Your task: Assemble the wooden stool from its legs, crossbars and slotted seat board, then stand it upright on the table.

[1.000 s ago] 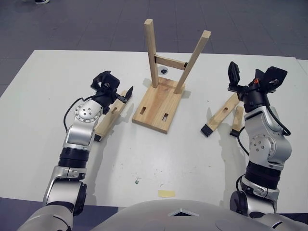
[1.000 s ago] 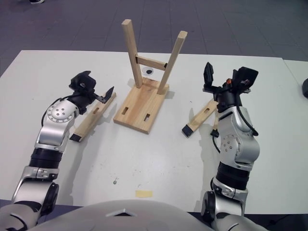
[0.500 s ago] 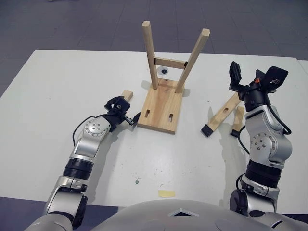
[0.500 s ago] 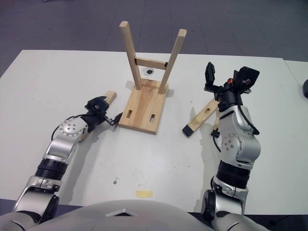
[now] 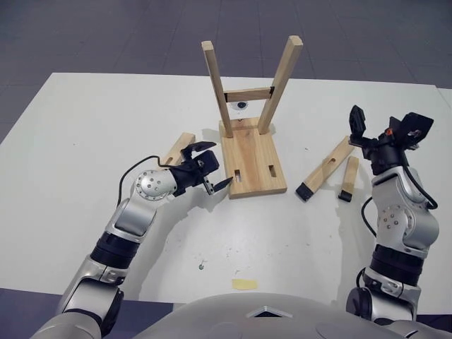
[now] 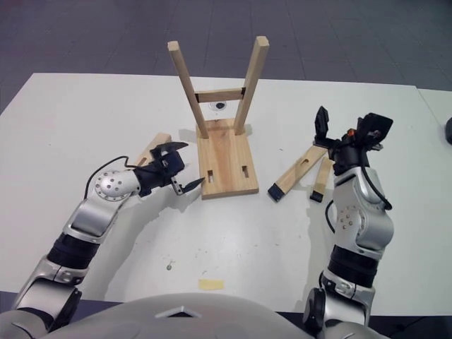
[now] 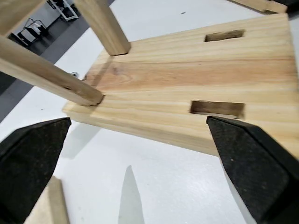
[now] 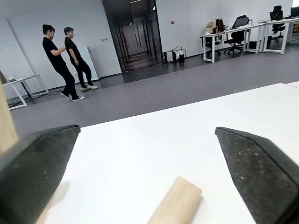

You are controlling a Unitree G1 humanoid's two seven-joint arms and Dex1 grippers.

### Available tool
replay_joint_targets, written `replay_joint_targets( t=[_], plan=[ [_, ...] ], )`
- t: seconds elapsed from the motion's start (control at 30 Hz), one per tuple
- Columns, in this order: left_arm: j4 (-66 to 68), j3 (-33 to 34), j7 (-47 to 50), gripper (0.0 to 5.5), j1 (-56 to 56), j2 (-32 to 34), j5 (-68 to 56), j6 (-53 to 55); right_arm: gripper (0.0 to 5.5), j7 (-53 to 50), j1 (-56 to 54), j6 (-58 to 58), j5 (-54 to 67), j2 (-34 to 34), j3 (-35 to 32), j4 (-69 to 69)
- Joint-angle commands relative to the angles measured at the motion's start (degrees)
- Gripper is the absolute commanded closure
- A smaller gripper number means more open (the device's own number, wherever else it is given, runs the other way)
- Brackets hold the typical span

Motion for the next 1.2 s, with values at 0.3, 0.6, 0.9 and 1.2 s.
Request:
replay_joint_targets(
  t=[0.3,0.6,0.9,1.2],
  plan=[
    [-6.5,14.2,10.0,0.1,-3.2,-6.5,-11.2,8.3,0.14,-0.4,18.6,6.6,-6.0,1.3,8.4,-3.9],
    [-6.4,14.5,11.2,0.1,-5.0,-5.2,-11.9,11.6,1.36,-7.4,14.9,17.0,-8.0,3.9,6.2,-0.4],
    [-5.7,14.4,11.3,0.1,-5.1,-3.9,-11.7,12.4,2.76,-6.0,16.7,19.5,-9.6,4.0,8.3,2.5],
    [-5.9,15.7,12.5,0.1,-5.5,-5.0,-13.5,12.9,4.06,-5.4,14.1,18.5,-10.3,3.1,8.1,3.4]
  ],
)
